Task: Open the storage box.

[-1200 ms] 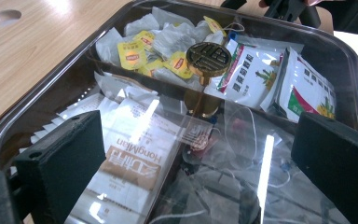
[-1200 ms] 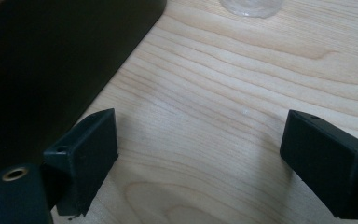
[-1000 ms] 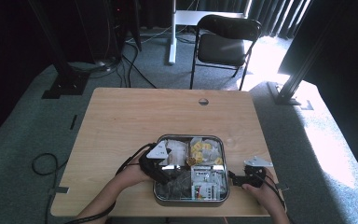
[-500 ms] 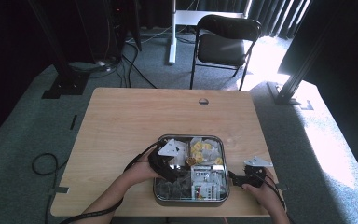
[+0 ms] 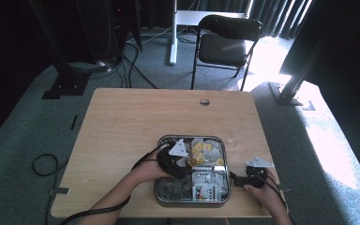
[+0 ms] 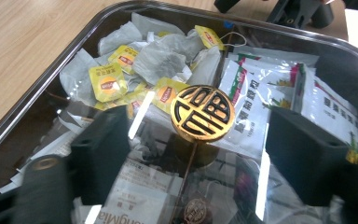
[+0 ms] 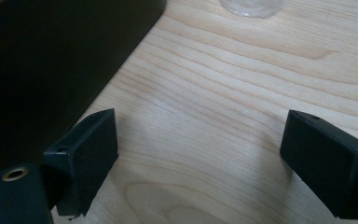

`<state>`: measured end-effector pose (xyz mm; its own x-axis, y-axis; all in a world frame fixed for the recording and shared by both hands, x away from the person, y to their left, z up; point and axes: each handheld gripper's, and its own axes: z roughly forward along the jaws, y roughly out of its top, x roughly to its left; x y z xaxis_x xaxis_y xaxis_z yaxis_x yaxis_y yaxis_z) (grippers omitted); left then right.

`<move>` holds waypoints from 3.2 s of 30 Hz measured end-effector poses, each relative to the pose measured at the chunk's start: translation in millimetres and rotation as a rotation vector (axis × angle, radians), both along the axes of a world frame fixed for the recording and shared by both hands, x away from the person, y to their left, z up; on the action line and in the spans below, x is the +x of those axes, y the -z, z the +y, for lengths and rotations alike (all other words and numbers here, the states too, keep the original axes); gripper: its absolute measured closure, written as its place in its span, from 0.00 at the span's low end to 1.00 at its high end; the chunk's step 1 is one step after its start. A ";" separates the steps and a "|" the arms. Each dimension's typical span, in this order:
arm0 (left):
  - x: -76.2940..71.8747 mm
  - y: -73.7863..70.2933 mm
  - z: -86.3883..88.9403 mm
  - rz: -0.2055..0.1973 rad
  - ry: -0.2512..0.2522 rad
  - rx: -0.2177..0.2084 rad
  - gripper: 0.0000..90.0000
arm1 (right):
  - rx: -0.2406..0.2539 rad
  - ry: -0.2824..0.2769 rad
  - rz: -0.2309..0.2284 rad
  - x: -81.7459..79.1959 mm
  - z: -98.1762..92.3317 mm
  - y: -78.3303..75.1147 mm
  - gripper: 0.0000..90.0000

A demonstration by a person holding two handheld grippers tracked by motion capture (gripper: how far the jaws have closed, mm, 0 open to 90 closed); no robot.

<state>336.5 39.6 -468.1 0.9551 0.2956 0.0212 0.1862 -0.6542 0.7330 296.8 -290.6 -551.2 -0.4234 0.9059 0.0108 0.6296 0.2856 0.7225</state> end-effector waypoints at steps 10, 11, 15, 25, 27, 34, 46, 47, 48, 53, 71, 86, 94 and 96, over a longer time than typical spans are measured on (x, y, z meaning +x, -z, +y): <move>5.1 3.8 -6.5 0.030 -0.030 0.010 0.41 | 0.000 0.000 0.000 0.0 0.0 0.0 0.12; 4.8 4.2 -7.7 0.027 -0.029 0.009 0.41 | 0.000 0.000 0.000 0.0 0.0 0.0 0.12; 4.1 5.3 -12.0 0.027 -0.018 0.014 0.48 | 0.000 0.000 0.000 0.0 0.0 0.0 0.12; 4.1 7.8 -15.6 0.024 -0.013 0.002 0.65 | 0.001 0.000 0.000 0.0 -0.1 0.0 0.12; 4.1 8.6 -14.4 0.024 -0.015 -0.015 0.65 | 0.000 0.000 0.000 0.0 0.0 0.0 0.12; 3.0 7.5 -14.0 0.022 -0.033 -0.022 0.65 | 0.001 0.000 0.000 0.0 0.0 0.0 0.12; 5.9 -13.0 -5.5 0.009 -0.062 -0.052 0.65 | 0.000 0.000 -0.001 0.1 -0.1 0.0 0.12; 6.1 -14.7 -4.1 0.003 -0.065 -0.052 0.65 | 0.000 0.000 -0.001 0.1 -0.1 0.0 0.12; 6.5 -16.2 -2.7 0.006 -0.066 -0.054 0.65 | 0.000 0.000 -0.001 0.1 -0.1 0.0 0.12; 6.8 -21.5 1.9 -0.015 -0.079 -0.046 0.65 | 0.000 0.000 -0.001 0.1 -0.1 0.0 0.12; 11.5 -36.0 27.6 -0.052 -0.145 -0.045 0.65 | -0.001 -0.001 -0.001 0.1 -0.2 0.0 0.12; 18.0 -36.9 68.7 -0.061 -0.248 -0.057 0.66 | -0.002 -0.001 -0.002 0.2 -0.2 0.0 0.12; 21.7 -34.4 95.0 -0.060 -0.316 -0.059 0.66 | -0.003 -0.002 -0.003 0.2 -0.2 0.0 0.12; 22.1 -34.6 100.8 -0.060 -0.329 -0.061 0.66 | -0.001 -0.001 0.000 0.1 -0.1 0.0 0.12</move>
